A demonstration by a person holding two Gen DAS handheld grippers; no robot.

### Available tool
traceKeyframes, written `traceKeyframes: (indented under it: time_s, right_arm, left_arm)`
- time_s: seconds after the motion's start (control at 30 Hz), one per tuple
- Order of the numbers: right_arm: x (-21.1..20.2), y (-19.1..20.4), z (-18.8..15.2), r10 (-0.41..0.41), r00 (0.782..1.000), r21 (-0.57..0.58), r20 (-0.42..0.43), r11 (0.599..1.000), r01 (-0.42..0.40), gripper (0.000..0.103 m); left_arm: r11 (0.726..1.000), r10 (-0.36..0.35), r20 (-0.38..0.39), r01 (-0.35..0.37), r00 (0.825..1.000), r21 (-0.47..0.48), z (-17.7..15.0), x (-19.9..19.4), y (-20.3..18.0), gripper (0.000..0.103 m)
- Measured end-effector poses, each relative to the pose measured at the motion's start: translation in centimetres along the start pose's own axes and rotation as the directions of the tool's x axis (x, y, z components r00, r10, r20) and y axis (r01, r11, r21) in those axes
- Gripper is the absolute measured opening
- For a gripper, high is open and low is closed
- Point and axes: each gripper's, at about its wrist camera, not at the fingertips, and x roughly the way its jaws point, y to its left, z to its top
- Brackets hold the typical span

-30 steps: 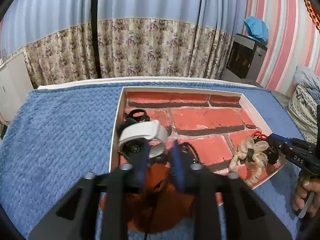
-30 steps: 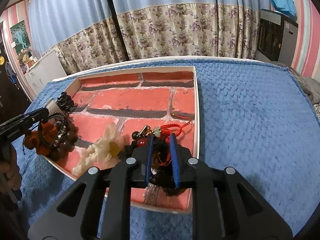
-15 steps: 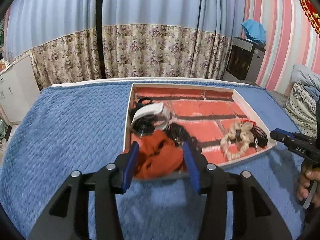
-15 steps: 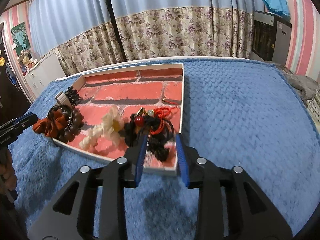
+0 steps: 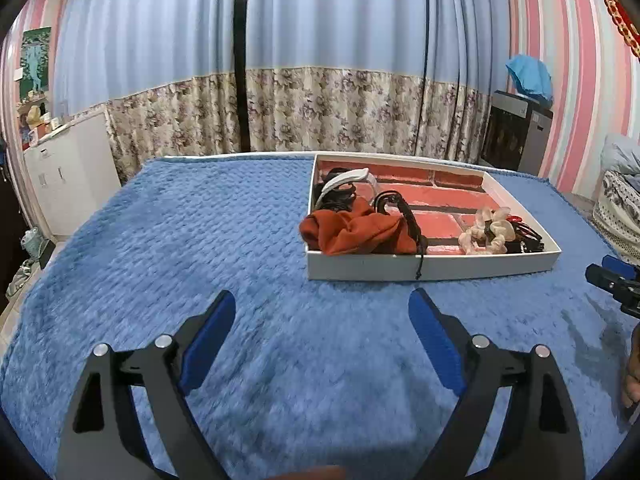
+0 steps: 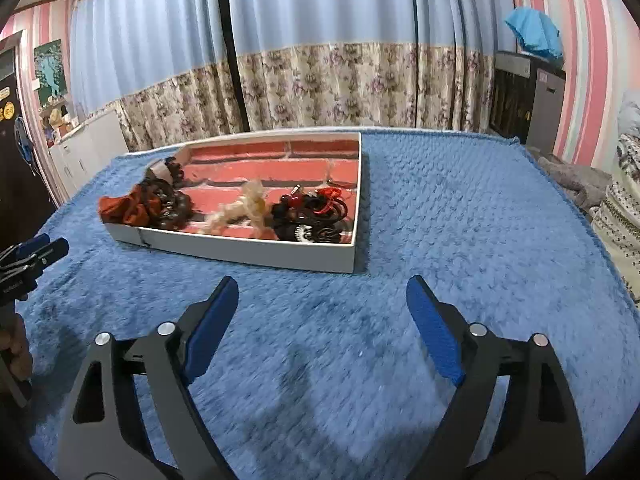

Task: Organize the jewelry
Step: 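Open both tools over the tray and withdraw them from it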

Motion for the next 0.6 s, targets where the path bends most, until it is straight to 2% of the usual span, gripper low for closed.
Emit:
traceKeyframes:
  time_s: [0.07,0.17,0.27,0.4,0.6]
  right_arm:
    - [-1.2,0.5,-0.4,0.006,1.0,-0.001,0.023,1.0,-0.006,0.086]
    - [-2.7,1.1,-1.3,0.006,0.999,-0.016,0.053,1.0,-0.005,0.087]
    - [-3.4,1.6,-2.3,0.003,0.998,-0.041,0.07,0.999,0.0,0.087]
    - [-3.7,1.6,-3.0,-0.005,0.996,-0.039,0.093,0.999,0.009,0.087]
    - [-4.3,1.6,-3.9,-0.021,0.988,-0.041,0.15,0.999,0.027,0.088]
  left_arm:
    - [1.0,-0.009,0.022,0.008,1.0,0.014,-0.7,-1.2,-0.1,0.091]
    - [0.999,0.016,0.073,-0.018,0.997,0.027,-1.6,-3.0,-0.2,0.097]
    - [0.999,0.018,0.1,-0.021,0.995,0.024,-2.6,-4.3,-0.4,0.099]
    - [0.998,0.056,0.116,-0.06,0.992,0.028,-3.7,-4.8,-0.5,0.099]
    - [0.996,0.088,0.147,-0.091,0.985,0.013,-4.1,-5.3,-0.5,0.099]
